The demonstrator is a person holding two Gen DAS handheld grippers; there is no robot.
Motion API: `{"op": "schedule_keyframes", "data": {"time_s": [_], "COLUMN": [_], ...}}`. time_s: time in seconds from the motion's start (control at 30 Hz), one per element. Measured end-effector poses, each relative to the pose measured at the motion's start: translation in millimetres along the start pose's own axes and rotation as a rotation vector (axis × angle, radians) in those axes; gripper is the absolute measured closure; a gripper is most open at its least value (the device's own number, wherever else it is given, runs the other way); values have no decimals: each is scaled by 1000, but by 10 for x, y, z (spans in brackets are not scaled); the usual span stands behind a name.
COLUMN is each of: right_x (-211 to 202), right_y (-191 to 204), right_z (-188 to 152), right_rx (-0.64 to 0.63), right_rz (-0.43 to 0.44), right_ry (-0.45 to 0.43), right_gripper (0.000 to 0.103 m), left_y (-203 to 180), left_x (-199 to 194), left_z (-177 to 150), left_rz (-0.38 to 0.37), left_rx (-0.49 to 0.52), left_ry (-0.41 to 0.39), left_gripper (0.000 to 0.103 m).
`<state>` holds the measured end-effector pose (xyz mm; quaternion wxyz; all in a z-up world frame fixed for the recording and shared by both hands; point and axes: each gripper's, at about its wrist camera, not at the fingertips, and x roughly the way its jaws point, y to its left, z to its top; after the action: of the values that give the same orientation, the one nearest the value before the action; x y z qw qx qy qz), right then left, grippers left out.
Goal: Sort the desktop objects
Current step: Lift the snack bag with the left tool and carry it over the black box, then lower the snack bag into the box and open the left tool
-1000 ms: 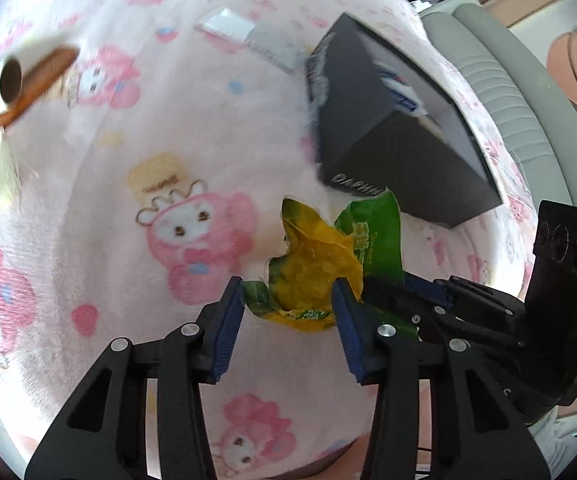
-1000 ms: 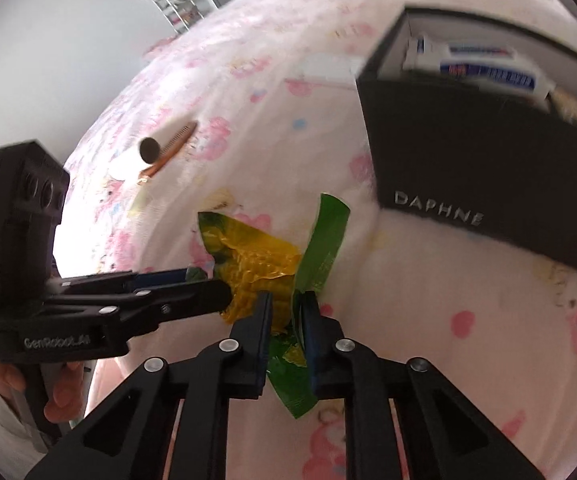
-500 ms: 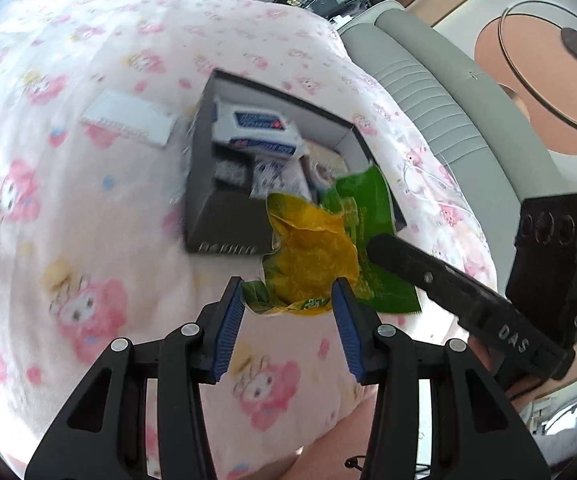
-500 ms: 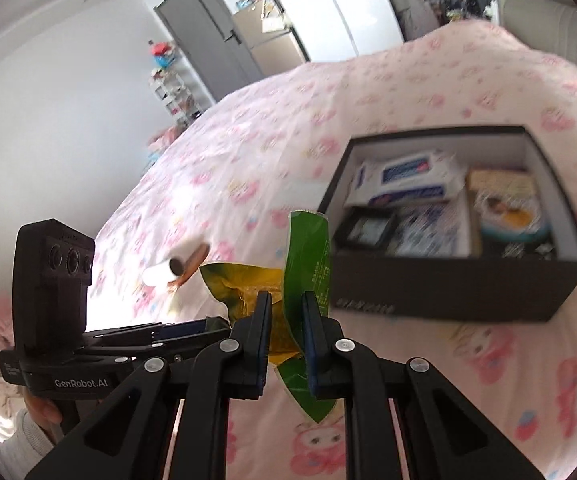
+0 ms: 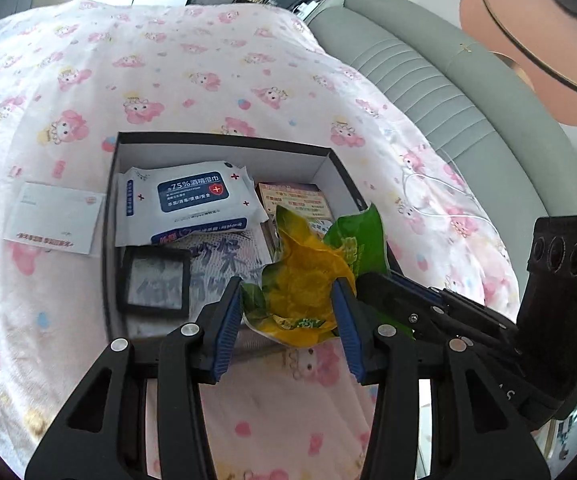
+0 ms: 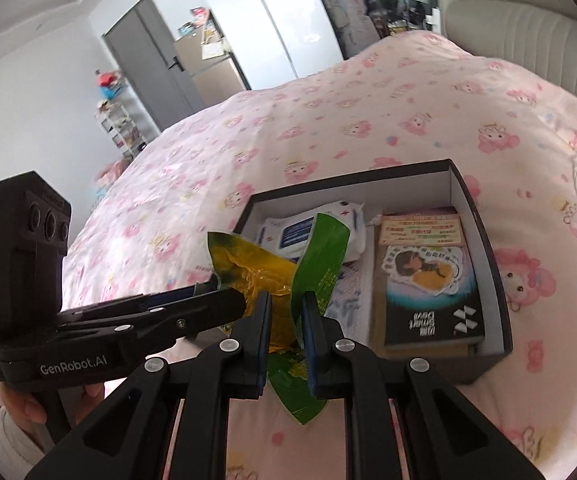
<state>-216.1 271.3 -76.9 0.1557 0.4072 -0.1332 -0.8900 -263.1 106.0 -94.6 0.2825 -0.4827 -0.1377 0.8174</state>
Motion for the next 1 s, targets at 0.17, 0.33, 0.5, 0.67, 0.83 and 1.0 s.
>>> {"op": "schedule_keyframes", "data": {"time_s": [0.17,0.33,0.5,0.67,0.83,1.0], "right_x": [235,541,701,694,607,538], "right_y": [-164,-298,-392,-466,-464,-374], "right_z": [24,-11,-80,-128,-77,-39], "right_rx": [17,31,40,57,65,41], "right_rz": [-15,-44,-63,-73,-68,-36], "right_ry": [34,101,143,140,115,110], "right_gripper": [91,91,91,91,91,91], "left_y": [180,333,436,479,394,306], "left_x": [275,539,637,541,468,392], "left_z": [-23,-64,-105,-127,-97,-64], "left_rz": [-5,20,31,48,139,151], "left_rx": [-50,-93,-115,-122,-65,-26], "left_ry": [45,95,155,134,85,47], "left_gripper": [58,58,47,46,46,46]}}
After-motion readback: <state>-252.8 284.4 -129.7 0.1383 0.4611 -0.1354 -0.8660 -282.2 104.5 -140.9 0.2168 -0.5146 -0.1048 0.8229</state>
